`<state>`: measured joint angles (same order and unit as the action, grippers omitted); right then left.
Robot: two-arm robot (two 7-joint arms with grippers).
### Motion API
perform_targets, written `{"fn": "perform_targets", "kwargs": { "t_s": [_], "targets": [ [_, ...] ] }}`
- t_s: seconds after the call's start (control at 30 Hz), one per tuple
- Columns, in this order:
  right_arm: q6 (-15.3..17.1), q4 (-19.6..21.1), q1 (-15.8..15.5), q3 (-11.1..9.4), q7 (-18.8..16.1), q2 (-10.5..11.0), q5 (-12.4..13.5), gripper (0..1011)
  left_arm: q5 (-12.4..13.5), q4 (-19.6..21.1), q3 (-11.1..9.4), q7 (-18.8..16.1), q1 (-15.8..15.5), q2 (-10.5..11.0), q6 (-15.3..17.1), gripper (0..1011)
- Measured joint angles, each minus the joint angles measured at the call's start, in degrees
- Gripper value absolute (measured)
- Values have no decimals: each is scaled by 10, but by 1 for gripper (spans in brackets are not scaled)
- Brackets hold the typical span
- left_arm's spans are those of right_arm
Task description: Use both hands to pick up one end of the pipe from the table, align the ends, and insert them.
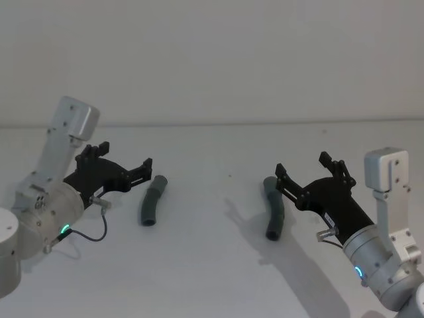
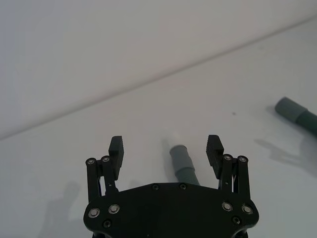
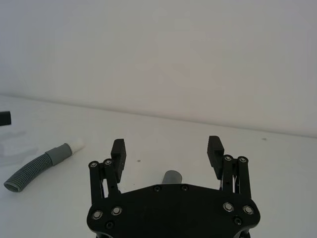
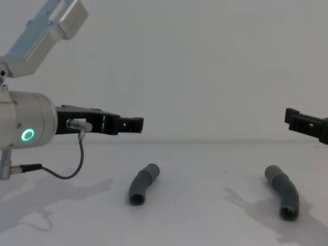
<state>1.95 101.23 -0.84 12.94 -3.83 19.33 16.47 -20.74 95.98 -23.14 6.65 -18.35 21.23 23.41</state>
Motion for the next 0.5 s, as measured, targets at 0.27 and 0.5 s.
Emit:
{"fn": "perform_targets", "kwargs": {
  "t_s": [0.27,0.5],
  "targets": [
    [0,0,0,0,0,0,0,1000,-1,-20,-17,25,-26,-1,37,1001],
    [0,0,0,0,0,0,0,1000,3,-40,-31,37,-45,-9,54,1001]
  ]
}}
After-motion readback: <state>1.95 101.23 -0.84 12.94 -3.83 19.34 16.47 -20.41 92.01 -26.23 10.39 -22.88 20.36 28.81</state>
